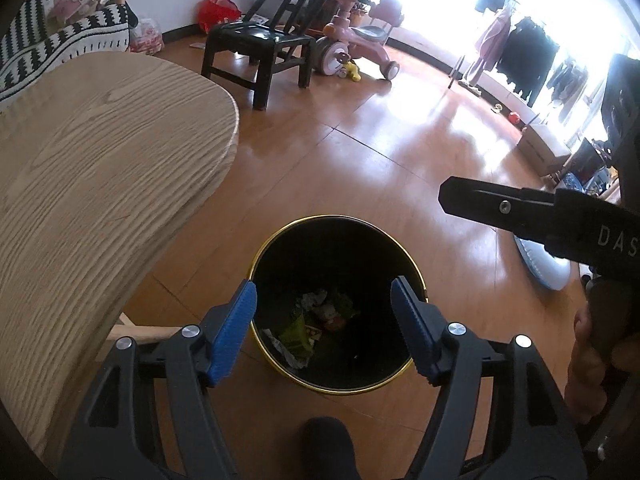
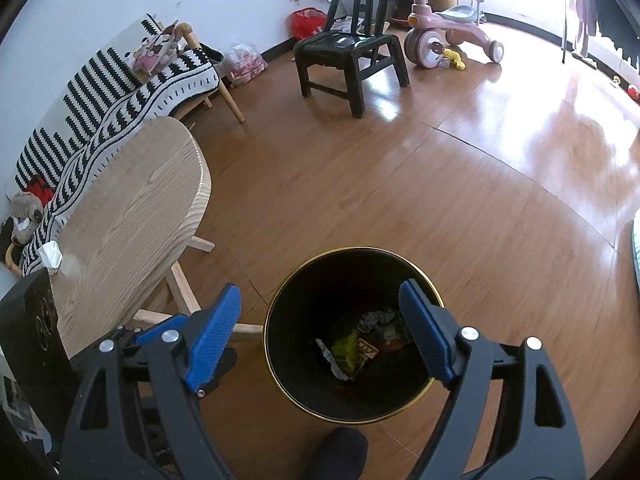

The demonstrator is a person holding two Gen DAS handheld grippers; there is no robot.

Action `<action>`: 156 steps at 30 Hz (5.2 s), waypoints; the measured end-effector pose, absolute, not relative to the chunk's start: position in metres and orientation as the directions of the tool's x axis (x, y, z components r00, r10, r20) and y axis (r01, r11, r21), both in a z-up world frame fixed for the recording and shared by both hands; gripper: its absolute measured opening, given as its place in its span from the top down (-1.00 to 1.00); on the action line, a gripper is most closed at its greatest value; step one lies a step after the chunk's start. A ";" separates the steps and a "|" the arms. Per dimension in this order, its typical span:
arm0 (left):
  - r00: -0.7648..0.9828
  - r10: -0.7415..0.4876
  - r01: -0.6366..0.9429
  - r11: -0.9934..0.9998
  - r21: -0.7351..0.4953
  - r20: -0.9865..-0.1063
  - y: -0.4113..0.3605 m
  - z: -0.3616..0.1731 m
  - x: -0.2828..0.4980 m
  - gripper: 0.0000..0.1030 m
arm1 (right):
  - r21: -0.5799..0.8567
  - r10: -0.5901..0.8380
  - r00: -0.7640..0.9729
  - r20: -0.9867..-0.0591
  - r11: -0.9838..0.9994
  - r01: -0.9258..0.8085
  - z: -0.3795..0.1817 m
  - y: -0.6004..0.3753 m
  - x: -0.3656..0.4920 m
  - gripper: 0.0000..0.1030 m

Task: Collect trash
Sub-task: 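Carry the strip and popcorn bag to the bin and open both tools, then swing both open tools back over the table, then grasp the clear plastic bag with the left tool while the right tool grasps the white plastic bag, then carry both plastic bags over the bin and open both tools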

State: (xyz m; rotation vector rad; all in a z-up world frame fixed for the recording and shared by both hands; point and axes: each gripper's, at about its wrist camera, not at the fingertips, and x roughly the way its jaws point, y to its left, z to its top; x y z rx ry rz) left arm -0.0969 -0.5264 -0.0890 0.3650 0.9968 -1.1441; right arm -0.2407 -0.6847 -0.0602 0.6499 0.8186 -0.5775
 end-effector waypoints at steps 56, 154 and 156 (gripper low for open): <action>0.701 -0.212 0.207 0.974 -0.090 -0.681 -0.025 0.024 0.129 0.53 | 0.253 0.268 0.586 -0.765 0.961 -0.111 -0.020 -0.233 0.133 -0.78; 0.042 -0.545 0.899 0.386 -0.206 -0.838 -0.533 -0.105 -0.106 0.53 | 0.254 -0.144 0.505 -0.851 0.729 0.635 -0.081 -0.688 -0.243 0.41; 0.034 -0.540 0.899 0.384 -0.210 -0.841 -0.538 -0.110 -0.108 0.53 | 0.253 -0.140 0.503 -0.853 0.733 0.632 -0.081 -0.686 -0.241 0.41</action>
